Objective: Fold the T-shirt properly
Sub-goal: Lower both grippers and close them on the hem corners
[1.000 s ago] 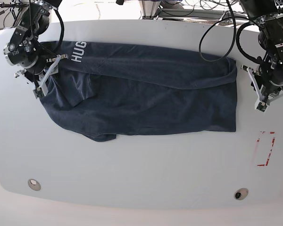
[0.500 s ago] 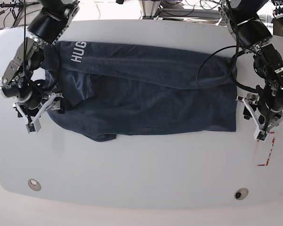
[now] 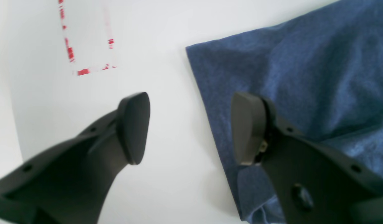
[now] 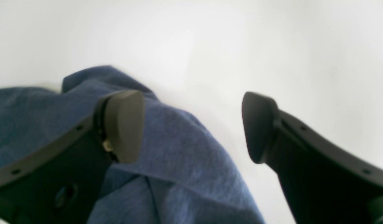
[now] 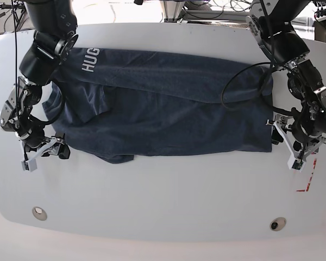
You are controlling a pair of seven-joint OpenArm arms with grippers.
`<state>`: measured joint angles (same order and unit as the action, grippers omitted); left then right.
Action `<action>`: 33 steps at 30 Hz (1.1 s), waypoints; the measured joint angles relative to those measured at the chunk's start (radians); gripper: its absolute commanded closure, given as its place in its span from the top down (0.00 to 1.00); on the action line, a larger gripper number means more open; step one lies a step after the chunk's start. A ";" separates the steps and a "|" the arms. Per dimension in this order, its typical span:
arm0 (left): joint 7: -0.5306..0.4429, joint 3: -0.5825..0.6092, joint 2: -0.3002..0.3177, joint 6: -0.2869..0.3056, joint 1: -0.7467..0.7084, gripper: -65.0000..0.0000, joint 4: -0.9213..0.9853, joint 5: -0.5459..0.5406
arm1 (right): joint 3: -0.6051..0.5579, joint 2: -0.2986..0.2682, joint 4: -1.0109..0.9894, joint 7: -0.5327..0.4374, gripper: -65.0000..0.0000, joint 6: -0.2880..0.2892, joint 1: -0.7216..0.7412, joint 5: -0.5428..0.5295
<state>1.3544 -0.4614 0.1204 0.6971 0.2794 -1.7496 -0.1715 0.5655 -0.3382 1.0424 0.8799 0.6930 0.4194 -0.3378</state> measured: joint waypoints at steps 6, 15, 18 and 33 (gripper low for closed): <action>0.001 -0.003 0.002 0.000 -0.009 0.59 0.001 0.010 | -0.111 -0.050 -0.221 -0.157 0.71 -0.005 0.036 -0.006; -0.018 -0.003 0.008 0.000 -0.045 0.59 0.003 0.011 | -0.109 -0.015 -0.245 -0.192 0.70 -0.005 -0.003 -0.001; -0.045 -0.003 0.008 0.000 -0.047 0.59 0.005 0.011 | -0.109 0.010 -0.217 -0.209 0.70 -0.005 -0.025 -0.010; -0.177 -0.006 0.013 -0.078 0.026 0.61 0.242 0.017 | -0.112 0.050 -0.144 -0.189 0.03 -0.001 -0.080 -0.006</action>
<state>1.1770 -0.4675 0.1337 0.6189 0.3054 -1.5074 -0.1543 0.4534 -0.2878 0.8982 0.6910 0.6922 0.3397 -0.3443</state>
